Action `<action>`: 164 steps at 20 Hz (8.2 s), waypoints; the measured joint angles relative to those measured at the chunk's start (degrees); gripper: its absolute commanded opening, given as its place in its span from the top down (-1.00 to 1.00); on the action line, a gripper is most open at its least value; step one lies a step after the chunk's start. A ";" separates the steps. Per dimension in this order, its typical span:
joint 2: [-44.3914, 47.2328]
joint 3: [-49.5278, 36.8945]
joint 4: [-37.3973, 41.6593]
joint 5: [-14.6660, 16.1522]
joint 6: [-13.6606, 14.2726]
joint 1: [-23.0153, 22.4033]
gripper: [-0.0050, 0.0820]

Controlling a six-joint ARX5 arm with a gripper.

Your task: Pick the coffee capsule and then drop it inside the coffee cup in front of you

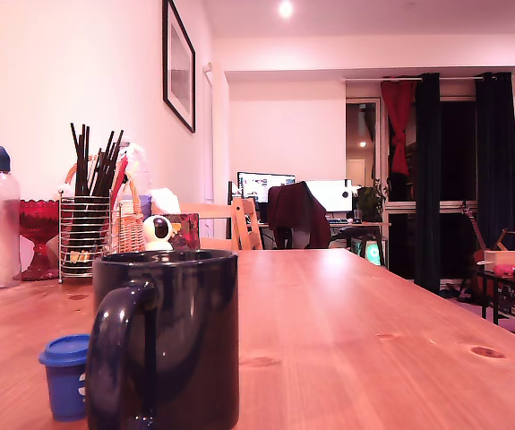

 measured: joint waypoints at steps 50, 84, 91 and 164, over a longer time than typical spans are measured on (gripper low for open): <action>9.31 -4.00 14.86 -6.93 3.96 -8.46 -0.18; 52.78 1.46 33.75 -14.19 7.61 -20.06 -0.23; 58.99 1.46 42.60 -14.34 10.32 -20.28 -0.23; 43.80 21.20 10.19 -10.43 10.40 -21.24 0.35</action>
